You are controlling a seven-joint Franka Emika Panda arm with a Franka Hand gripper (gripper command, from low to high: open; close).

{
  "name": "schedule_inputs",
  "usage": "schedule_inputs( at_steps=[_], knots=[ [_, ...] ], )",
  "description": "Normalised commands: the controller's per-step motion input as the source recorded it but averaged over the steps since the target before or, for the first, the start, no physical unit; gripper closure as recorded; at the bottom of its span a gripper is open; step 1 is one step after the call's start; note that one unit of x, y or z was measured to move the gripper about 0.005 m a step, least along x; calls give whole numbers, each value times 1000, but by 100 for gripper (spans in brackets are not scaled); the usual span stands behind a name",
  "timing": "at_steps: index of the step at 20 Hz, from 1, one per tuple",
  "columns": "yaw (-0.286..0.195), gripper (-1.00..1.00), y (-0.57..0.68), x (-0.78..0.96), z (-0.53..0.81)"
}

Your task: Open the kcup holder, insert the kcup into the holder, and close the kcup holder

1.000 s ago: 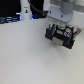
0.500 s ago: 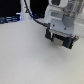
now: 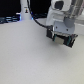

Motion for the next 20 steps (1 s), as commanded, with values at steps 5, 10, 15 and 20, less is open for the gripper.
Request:
schedule_inputs(
  at_steps=[5,10,15,20],
  knots=[
    [42,-100,606,-612,3],
    [38,-100,652,-659,8],
    [19,-100,626,-804,-37],
    [15,-100,550,-911,-94]
  ],
)
